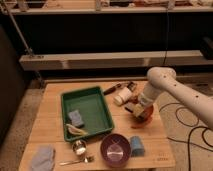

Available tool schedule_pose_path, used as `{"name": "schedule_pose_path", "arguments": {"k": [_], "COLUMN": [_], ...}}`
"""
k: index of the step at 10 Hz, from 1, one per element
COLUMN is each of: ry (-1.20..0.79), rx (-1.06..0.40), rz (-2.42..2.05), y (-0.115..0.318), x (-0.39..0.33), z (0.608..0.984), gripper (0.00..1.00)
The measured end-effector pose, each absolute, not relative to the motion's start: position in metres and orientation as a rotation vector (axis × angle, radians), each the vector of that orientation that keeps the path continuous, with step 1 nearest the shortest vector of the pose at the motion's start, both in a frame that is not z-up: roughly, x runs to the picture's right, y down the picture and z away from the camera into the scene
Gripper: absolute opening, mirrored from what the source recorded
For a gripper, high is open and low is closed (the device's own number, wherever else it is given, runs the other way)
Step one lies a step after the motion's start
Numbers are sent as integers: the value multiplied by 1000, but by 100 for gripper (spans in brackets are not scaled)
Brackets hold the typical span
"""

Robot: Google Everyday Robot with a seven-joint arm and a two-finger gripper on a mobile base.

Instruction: Wipe red bowl with eraser

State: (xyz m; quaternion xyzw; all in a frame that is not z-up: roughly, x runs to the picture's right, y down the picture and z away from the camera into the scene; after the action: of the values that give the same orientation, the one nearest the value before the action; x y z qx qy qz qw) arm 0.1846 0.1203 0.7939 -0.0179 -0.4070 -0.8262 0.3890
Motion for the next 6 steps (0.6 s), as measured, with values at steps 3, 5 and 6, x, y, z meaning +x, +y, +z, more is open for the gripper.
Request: {"name": "schedule_pose_path", "arguments": {"k": [3,5,6], "ry": [-1012,-1009,-1009], "rx": [-56,-66,-71], "rz": [-2087,-2081,-2076], "y": [113,110,110], "x": [195,198,201], "z": [799,805,808], "gripper": [20,20,20]}}
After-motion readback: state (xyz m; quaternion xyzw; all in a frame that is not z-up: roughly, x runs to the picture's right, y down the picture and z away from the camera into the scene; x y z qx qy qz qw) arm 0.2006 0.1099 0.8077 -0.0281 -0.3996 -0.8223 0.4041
